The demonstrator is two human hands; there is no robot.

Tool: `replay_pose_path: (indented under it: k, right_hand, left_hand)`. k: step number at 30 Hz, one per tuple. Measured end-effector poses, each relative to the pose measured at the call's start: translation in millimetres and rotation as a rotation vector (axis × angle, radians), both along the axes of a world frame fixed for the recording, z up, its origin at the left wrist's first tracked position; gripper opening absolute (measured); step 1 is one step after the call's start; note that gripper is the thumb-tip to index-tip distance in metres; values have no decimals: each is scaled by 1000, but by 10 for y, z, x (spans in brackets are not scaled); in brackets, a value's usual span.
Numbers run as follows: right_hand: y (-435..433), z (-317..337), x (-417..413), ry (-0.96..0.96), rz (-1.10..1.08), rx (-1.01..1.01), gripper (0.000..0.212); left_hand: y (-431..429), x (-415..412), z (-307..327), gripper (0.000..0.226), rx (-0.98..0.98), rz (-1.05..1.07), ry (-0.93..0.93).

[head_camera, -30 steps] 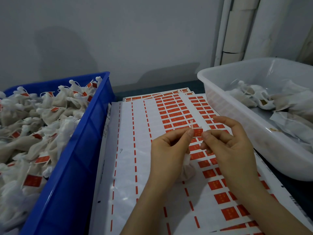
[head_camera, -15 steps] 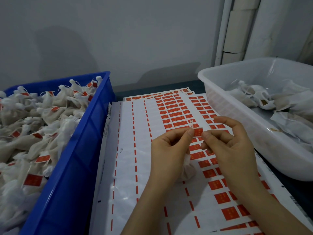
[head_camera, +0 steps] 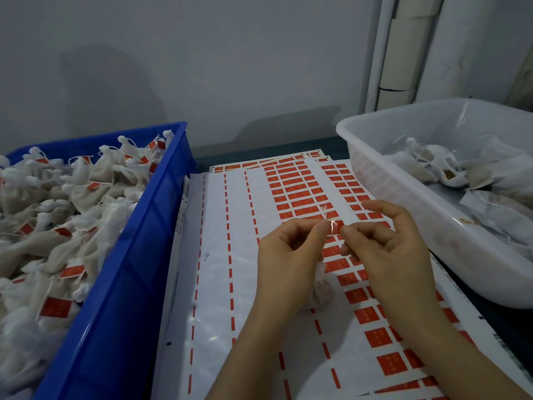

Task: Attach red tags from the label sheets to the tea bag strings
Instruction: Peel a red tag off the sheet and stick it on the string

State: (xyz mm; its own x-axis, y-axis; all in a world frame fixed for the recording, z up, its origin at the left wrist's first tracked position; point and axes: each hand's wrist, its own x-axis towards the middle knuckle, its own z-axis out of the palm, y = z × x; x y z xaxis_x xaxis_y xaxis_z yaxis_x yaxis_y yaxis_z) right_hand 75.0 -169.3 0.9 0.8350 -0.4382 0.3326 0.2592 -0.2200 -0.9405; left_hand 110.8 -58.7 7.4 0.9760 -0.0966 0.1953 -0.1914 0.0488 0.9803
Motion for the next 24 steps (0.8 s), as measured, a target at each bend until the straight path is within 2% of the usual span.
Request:
replay_pose_path:
  k: [5, 11, 24]
  right_hand:
    - [-21, 7, 61, 80, -66, -53, 21]
    - [72, 14, 12, 102, 12, -177, 28]
    - [-7, 9, -18, 37, 53, -89, 19]
  left_hand:
    - [15, 10, 4, 9, -43, -13, 44]
    - [27, 7, 15, 19, -23, -38, -24]
    - [32, -16, 58, 28, -55, -70, 2]
